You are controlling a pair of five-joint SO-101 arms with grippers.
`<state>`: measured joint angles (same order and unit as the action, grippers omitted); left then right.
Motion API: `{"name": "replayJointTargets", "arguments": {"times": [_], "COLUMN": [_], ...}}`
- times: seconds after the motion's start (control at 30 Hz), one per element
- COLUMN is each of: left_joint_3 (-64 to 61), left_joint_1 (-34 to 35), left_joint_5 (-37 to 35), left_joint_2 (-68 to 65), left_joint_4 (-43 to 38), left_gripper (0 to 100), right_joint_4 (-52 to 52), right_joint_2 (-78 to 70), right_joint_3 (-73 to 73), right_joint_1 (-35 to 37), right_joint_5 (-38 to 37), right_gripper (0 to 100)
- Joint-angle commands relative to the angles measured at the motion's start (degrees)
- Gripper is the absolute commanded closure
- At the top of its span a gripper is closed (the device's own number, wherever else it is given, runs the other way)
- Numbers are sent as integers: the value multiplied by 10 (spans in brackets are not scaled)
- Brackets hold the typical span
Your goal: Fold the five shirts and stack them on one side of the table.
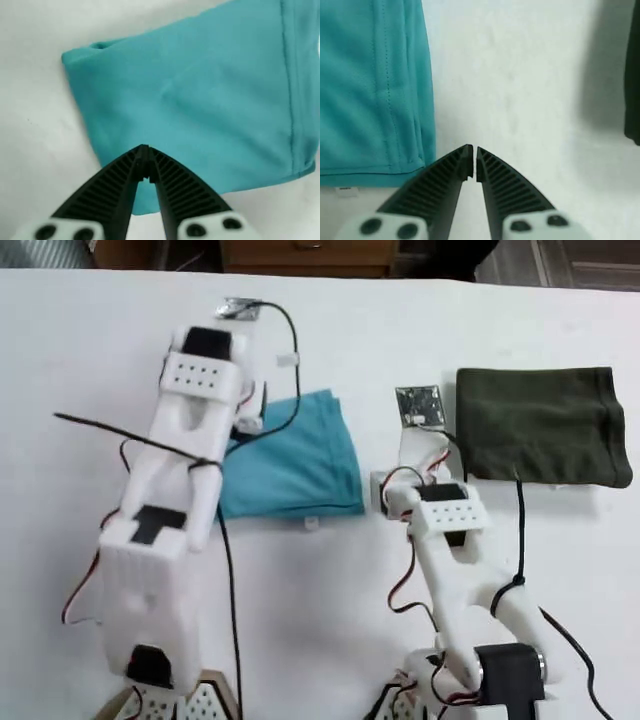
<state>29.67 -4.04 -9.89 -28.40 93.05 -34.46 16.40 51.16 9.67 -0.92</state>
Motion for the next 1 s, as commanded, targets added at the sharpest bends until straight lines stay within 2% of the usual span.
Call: {"name": "replayJointTargets", "arguments": {"times": [0.0, 0.17, 0.33, 0.67, 0.73, 0.87, 0.97], "left_joint_3": [-148, -359, -457, -579, -590, -593, -593], "left_joint_1": [4, 29, 30, 25, 25, 40, 40], "left_joint_5": [-1, 37, 56, 55, 19, -114, -143], "left_joint_2": [117, 239, 340, 474, 500, 531, 531], "left_joint_4": [-74, -188, -236, -244, -265, -317, -351], "left_gripper": [975, 975, 974, 974, 974, 974, 974], "right_joint_4": [-6, -7, -7, -9, -9, -7, -5], "right_joint_2": [-1, 3, 3, 3, -1, -2, -3], "right_joint_3": [-25, -26, -26, -25, -25, -23, -18], "right_joint_1": [4, 5, 5, 5, 5, 5, 5], "right_joint_5": [5, 6, 6, 6, 6, 6, 6], "right_gripper": [978, 978, 978, 978, 978, 978, 978]}}
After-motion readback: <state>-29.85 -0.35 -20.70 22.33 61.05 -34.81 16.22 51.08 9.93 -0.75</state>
